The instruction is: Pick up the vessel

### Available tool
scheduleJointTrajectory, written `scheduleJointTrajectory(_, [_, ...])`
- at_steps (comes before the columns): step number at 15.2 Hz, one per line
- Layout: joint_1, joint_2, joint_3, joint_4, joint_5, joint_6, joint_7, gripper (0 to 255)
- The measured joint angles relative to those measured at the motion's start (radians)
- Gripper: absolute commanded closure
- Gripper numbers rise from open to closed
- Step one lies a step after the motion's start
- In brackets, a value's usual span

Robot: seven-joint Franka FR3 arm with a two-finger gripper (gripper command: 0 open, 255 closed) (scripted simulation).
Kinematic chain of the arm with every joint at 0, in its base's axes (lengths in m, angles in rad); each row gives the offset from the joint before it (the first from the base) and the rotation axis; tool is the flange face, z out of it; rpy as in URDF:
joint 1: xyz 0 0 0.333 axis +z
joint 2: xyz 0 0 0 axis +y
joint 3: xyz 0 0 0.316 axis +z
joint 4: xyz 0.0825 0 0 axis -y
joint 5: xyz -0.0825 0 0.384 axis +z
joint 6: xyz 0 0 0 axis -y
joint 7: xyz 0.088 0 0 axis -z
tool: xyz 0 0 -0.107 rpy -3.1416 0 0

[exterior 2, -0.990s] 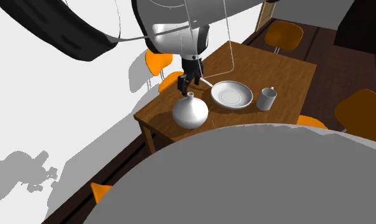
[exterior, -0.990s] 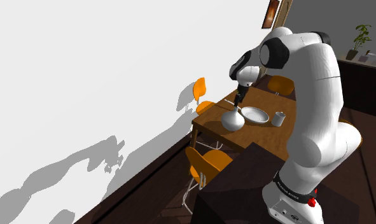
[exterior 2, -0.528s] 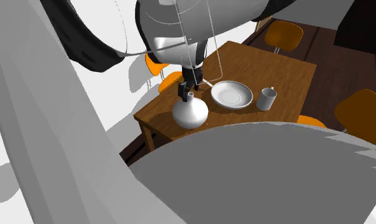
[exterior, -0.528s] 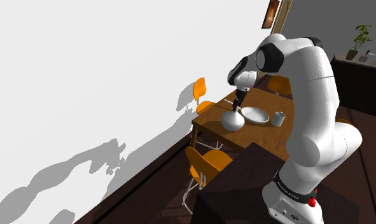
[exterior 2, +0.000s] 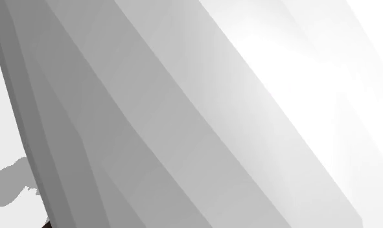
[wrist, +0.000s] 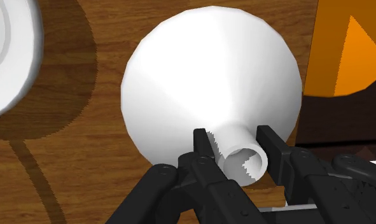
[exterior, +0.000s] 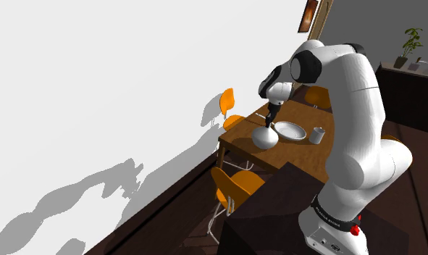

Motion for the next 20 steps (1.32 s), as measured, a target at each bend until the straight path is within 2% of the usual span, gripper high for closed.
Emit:
scheduleJointTrajectory(5, [0.001,-0.004,-0.002,-0.001,-0.002,-0.004,0.001,255])
scheduleJointTrajectory(20, [0.033,-0.126,-0.050,0.007,-0.063,-0.129,0.037,255])
